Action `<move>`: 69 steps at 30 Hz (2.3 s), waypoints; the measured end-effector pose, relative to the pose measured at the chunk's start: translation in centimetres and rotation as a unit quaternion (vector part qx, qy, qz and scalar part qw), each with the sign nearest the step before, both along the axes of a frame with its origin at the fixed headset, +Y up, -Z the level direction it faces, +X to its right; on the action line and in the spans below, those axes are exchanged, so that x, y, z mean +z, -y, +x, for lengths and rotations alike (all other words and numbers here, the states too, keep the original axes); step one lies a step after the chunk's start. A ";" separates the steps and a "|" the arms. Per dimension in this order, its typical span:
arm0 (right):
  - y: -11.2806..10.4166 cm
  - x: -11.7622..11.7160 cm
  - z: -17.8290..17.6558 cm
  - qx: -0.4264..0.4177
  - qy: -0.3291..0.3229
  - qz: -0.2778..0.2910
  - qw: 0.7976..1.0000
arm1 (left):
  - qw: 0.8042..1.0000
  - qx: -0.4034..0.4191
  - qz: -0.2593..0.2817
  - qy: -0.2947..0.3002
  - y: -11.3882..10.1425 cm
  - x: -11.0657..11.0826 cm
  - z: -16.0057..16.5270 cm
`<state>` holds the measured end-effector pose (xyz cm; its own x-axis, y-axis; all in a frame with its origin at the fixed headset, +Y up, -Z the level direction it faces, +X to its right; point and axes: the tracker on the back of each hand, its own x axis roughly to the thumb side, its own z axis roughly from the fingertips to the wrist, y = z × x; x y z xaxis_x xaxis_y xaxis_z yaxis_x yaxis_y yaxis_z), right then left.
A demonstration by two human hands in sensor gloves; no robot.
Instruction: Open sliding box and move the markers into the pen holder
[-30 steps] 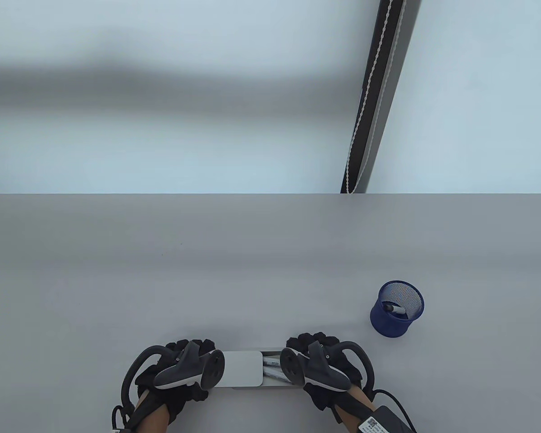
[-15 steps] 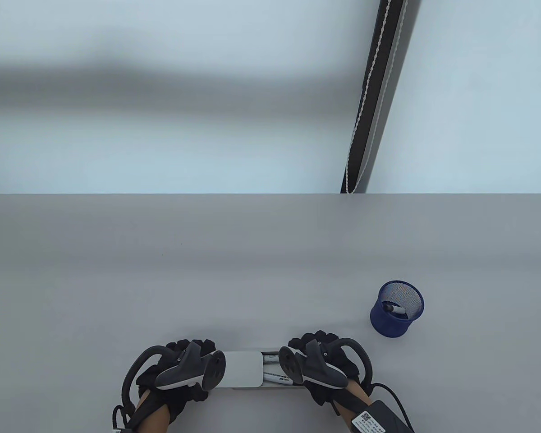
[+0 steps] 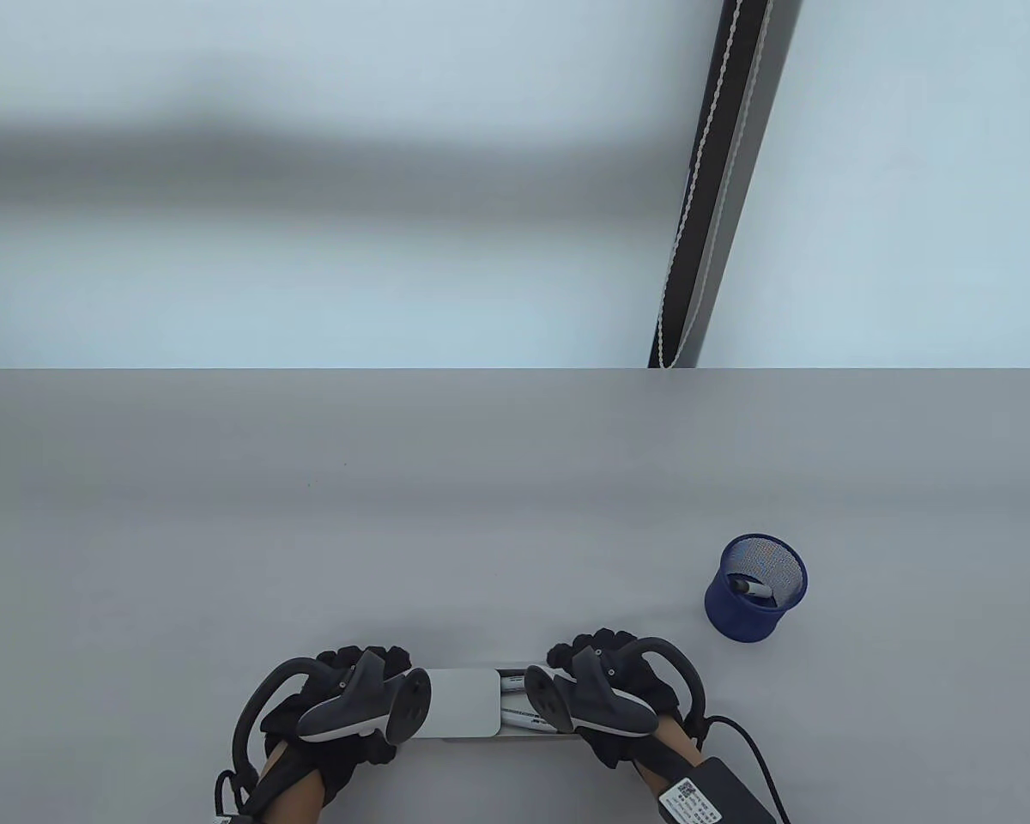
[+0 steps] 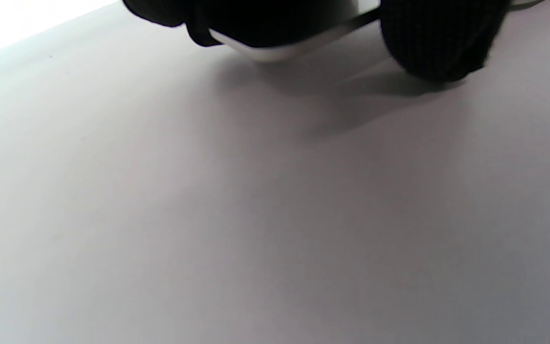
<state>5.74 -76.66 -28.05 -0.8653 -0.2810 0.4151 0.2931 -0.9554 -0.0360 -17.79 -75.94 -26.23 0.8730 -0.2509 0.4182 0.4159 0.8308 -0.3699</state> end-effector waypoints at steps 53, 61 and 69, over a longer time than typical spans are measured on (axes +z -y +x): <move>-2.9 -0.5 5.0 -0.215 0.074 -0.085 0.970 | 1.000 -0.010 0.007 0.008 0.0 0.1 0.4; -4.5 -0.6 6.2 -0.266 0.084 -0.082 0.957 | 1.000 -0.009 0.006 0.007 0.0 0.1 0.4; -6.2 -0.2 6.7 -0.304 0.079 -0.061 0.947 | 1.000 -0.009 0.006 0.006 0.0 0.1 0.4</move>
